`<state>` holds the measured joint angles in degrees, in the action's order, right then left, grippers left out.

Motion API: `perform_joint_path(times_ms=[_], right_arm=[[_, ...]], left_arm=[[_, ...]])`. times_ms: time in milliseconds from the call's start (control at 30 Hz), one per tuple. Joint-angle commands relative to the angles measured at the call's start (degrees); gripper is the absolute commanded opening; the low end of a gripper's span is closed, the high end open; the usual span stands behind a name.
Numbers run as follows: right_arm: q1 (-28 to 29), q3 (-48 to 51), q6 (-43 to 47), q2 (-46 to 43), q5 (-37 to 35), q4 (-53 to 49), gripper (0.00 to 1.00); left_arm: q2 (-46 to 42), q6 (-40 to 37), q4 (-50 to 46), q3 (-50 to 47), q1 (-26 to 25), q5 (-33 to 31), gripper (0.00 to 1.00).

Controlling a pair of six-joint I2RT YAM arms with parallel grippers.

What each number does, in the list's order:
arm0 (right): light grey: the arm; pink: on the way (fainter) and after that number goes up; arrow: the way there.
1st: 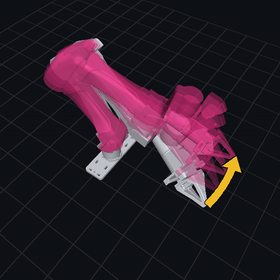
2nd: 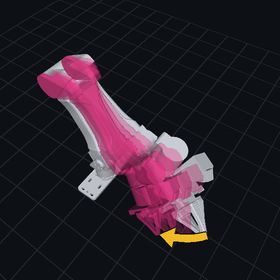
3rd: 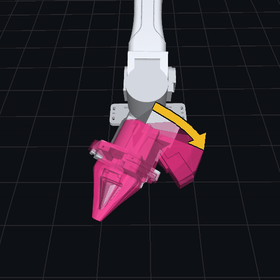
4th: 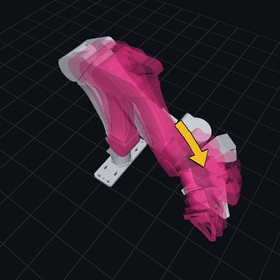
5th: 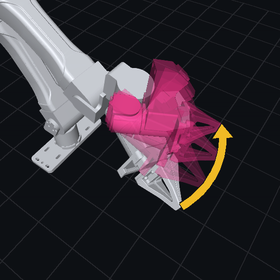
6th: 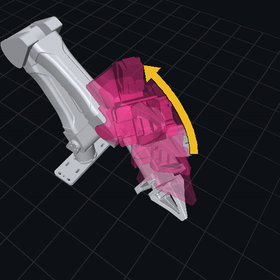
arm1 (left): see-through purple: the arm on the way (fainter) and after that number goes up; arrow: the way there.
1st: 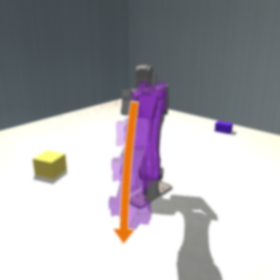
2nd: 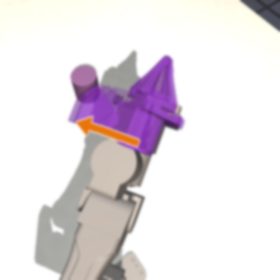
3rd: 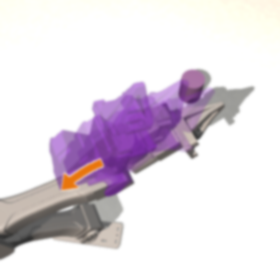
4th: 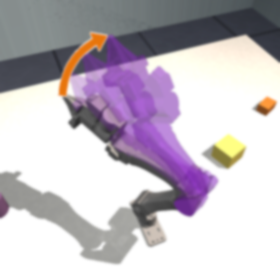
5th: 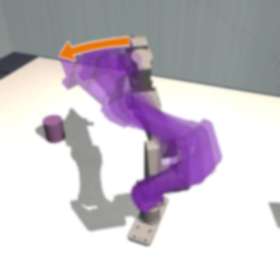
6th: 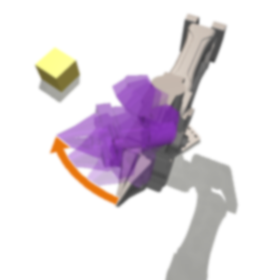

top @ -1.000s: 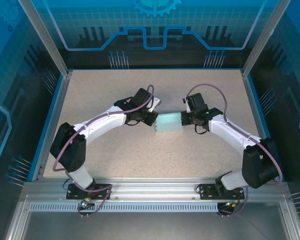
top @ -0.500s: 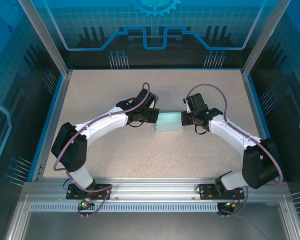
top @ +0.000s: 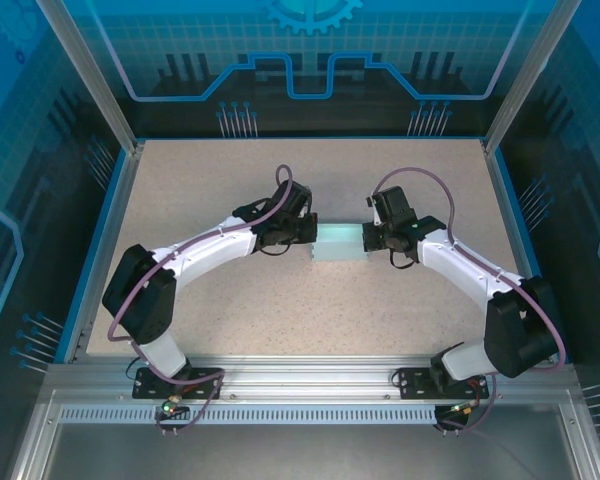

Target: Fold the paper box

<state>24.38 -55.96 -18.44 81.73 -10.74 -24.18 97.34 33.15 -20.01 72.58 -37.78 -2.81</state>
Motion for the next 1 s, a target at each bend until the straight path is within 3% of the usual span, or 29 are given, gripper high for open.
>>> perform_joint_path(times_ms=[0, 367, 667, 967], right_arm=[[1.72, 1.65, 0.68, 0.94, 4.21, -2.62, 0.0], [1.72, 2.36, 0.86, 0.85, 3.57, -2.71, 0.0], [1.76, 2.66, 0.96, 0.8, 3.66, -2.7, 0.0], [1.47, 2.69, 1.13, 0.19, 2.42, -2.79, 0.0]], left_arm=[[0.13, 3.0, 5.31, -0.74, -1.19, 4.4, 0.0], [0.75, 7.27, 8.88, -1.98, 0.25, 9.13, 0.0], [-0.47, 8.63, 9.98, -4.02, 1.33, 8.98, 0.0], [-1.61, 1.56, 8.05, -7.88, 0.91, 1.97, 0.0]])
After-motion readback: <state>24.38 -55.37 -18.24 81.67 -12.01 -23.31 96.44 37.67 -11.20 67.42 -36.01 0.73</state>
